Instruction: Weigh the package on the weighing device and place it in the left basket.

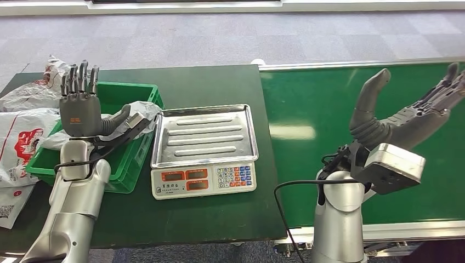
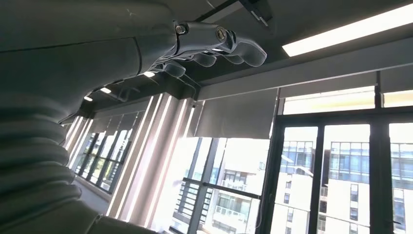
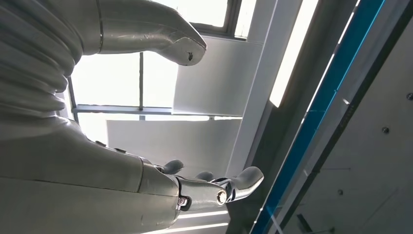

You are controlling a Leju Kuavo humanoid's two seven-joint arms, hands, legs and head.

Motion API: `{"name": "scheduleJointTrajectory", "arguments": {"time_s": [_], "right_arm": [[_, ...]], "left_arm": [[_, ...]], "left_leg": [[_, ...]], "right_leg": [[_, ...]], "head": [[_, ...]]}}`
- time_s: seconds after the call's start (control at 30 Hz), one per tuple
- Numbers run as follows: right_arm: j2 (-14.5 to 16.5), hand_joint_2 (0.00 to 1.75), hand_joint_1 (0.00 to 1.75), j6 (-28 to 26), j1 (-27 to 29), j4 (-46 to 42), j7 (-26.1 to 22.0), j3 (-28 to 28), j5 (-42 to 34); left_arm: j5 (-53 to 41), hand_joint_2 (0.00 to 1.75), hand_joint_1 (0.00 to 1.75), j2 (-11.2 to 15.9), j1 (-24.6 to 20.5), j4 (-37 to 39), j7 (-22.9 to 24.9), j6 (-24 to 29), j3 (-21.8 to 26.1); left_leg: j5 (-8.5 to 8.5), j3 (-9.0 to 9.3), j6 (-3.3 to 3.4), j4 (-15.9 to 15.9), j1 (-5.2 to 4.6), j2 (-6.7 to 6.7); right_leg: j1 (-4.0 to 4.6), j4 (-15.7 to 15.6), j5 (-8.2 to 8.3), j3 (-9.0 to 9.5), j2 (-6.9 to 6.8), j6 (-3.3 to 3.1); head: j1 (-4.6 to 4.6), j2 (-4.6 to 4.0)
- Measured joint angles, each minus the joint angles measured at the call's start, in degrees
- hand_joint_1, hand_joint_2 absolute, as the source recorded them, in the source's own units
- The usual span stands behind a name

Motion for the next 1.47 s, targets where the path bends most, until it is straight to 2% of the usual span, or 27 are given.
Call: {"name": "scheduleJointTrajectory", "arguments": {"time_s": [0.1, 0.17, 0.27, 0.33, 0.4, 0.47, 0.5, 0.53, 0.6, 0.67, 0.7, 0.73, 0.8, 0.83, 0.97, 1.1, 1.2, 1.37, 1.47], "right_arm": [[0.00, 1.75, 0.00, 0.00, 0.00, 0.04, 0.00, 0.00, -0.07], [0.00, 1.75, 0.00, 0.00, 0.00, 0.10, 0.00, 0.00, -0.09], [0.00, 1.75, 0.00, 0.00, 0.00, 0.24, 0.00, 0.00, -0.14], [0.01, 1.75, 0.00, 0.00, 0.00, 0.30, 0.00, 0.00, -0.20], [0.02, 1.75, 0.00, 0.00, -0.01, 0.47, -0.01, 0.00, -0.81], [0.07, 1.75, 0.00, 0.00, -0.01, 1.29, 0.05, 0.13, -3.22], [0.13, 1.75, 0.00, 0.01, 0.01, 2.10, 0.10, 0.35, -5.07], [0.21, 1.75, 0.00, 0.01, 0.07, 3.07, 0.12, 0.73, -6.87], [0.33, 1.75, 0.00, 0.04, 0.29, 4.88, 0.05, 1.74, -9.67], [0.34, 1.75, 0.00, 0.04, 0.72, 5.94, 0.00, 2.76, -12.67], [0.28, 1.75, 0.00, 0.03, 1.11, 6.23, -0.01, 3.28, -14.46], [0.17, 1.31, 0.00, 0.03, 1.63, 6.39, -0.01, 3.87, -16.38], [-0.30, 0.44, 0.00, 0.52, 3.10, 6.50, -0.01, 5.53, -20.31], [-0.59, 0.00, 0.00, 1.14, 4.03, 6.46, 0.00, 6.54, -22.18], [-1.70, 0.00, 0.00, 4.93, 7.93, 5.16, 0.09, 10.00, -26.48], [-2.34, 1.75, 0.00, 6.47, 9.82, 3.84, 0.24, 11.49, -27.22], [-2.75, 1.75, 0.00, 6.94, 10.51, 3.21, 0.76, 12.05, -25.48], [-3.92, 1.75, 0.00, 5.09, 11.75, 2.82, 2.74, 13.69, -16.88], [-4.53, 1.75, 0.00, 4.75, 12.43, 2.82, 2.98, 14.42, -15.41]], "left_arm": [[1.41, 0.00, 0.00, -0.97, 0.35, -0.85, -5.80, 0.02, 0.76], [4.33, 0.00, 0.00, -2.47, 0.32, -1.83, -13.65, 0.03, 3.23], [11.91, 0.00, 0.00, -6.04, -0.65, -2.87, -27.75, 0.04, 10.91], [19.60, 0.87, 0.00, -8.19, -1.20, -3.96, -32.40, 0.05, 15.56], [33.21, 1.75, 0.00, -9.54, -0.88, -6.56, -33.48, 0.05, 16.92], [53.04, 1.75, 0.00, -10.40, -0.10, -10.28, -33.59, -1.15, 15.29], [63.63, 1.75, 0.00, -10.66, 0.36, -12.13, -32.83, -3.54, 13.59], [73.13, 1.75, 0.00, -10.81, 0.92, -13.81, -31.47, -7.24, 11.44], [85.72, 1.75, 0.00, -11.09, 2.09, -16.56, -28.26, -15.48, 7.12], [90.42, 0.87, 0.00, -11.55, 3.33, -18.70, -25.98, -22.71, 3.51], [91.36, 0.87, 0.00, -11.78, 4.11, -19.73, -25.23, -26.32, 1.67], [91.99, 0.87, 0.00, -12.02, 5.13, -20.82, -24.70, -29.81, -0.29], [91.57, 1.75, 0.00, -12.68, 8.03, -23.61, -24.55, -34.61, -4.73], [90.82, 1.75, 0.00, -13.11, 9.78, -25.25, -24.61, -35.59, -7.01], [89.29, 1.75, 0.00, -14.47, 15.73, -31.27, -24.30, -35.31, -15.47], [89.71, 1.75, 0.00, -14.75, 18.03, -34.07, -24.07, -34.85, -19.76], [90.73, 1.75, 0.00, -15.00, 18.94, -35.02, -24.13, -34.55, -21.02], [91.49, 1.75, 0.00, -15.88, 21.43, -35.81, -26.81, -30.85, -21.69], [91.49, 1.75, 0.00, -15.95, 22.28, -36.07, -27.43, -30.01, -21.69]], "left_leg": [[0.00, -0.03, 0.00, 0.00, 0.00, -0.02], [0.01, -0.04, 0.01, 0.00, 0.00, -0.03], [0.01, -0.04, 0.01, 0.00, 0.00, -0.01], [0.01, -0.03, 0.01, 0.00, 0.00, 0.00], [0.01, -0.03, 0.01, 0.00, 0.01, 0.01], [0.01, -0.03, 0.01, 0.00, 0.02, -0.02], [0.02, -0.04, 0.01, 0.00, 0.02, -0.06], [0.03, -0.07, 0.03, 0.00, 0.02, -0.10], [0.09, -0.16, 0.05, 0.00, 0.02, -0.18], [0.13, -0.21, 0.05, 0.00, 0.00, -0.19], [0.13, -0.20, 0.06, 0.00, -0.03, -0.17], [0.13, -0.20, 0.06, 0.00, -0.06, -0.15], [0.08, -0.20, 0.12, 0.00, -0.13, -0.12], [0.05, -0.20, 0.16, 0.00, -0.15, -0.12], [-0.06, -0.25, 0.27, 0.01, -0.18, -0.12], [-0.09, -0.25, 0.25, 0.01, -0.16, -0.11], [-0.08, -0.24, 0.25, 0.00, -0.15, -0.11], [-0.07, -0.24, 0.25, 0.00, -0.16, -0.11], [-0.07, -0.24, 0.26, 0.00, -0.17, -0.12]], "right_leg": [[0.00, 0.00, 0.00, 0.00, -0.02, 0.00], [0.01, 0.00, 0.00, 0.00, -0.03, 0.00], [0.01, 0.00, 0.01, -0.01, -0.01, 0.00], [0.00, 0.00, 0.02, -0.02, -0.01, 0.00], [0.00, 0.00, 0.02, -0.03, 0.00, 0.00], [0.01, 0.00, 0.02, -0.03, -0.02, 0.00], [0.01, 0.00, 0.01, -0.02, -0.06, 0.00], [0.02, 0.00, 0.01, -0.02, -0.15, 0.00], [0.04, 0.00, 0.00, -0.04, -0.30, 0.00], [0.02, 0.00, 0.02, -0.07, -0.33, 0.01], [-0.01, 0.00, 0.03, -0.08, -0.30, 0.03], [-0.05, -0.01, 0.04, -0.08, -0.26, 0.04], [-0.11, -0.01, 0.05, -0.10, -0.21, 0.07], [-0.12, -0.02, 0.04, -0.11, -0.20, 0.09], [-0.14, -0.04, -0.02, -0.15, -0.20, 0.16], [-0.13, -0.04, -0.05, -0.18, -0.19, 0.17], [-0.12, -0.04, -0.04, -0.17, -0.19, 0.16], [-0.12, -0.04, -0.03, -0.16, -0.19, 0.16], [-0.13, -0.04, -0.02, -0.15, -0.20, 0.16]], "head": [[0.00, 0.00], [0.00, 0.00], [0.00, 0.00], [0.00, 0.00], [0.00, 0.00], [0.00, 0.00], [-0.01, 0.00], [-0.01, 0.00], [-0.02, 0.00], [0.01, 0.00], [0.00, 0.00], [0.01, 0.00], [-0.01, 0.00], [0.01, 0.00], [0.01, 0.00], [0.00, 0.00], [0.00, 0.00], [0.01, 0.00], [0.00, 0.00]]}}
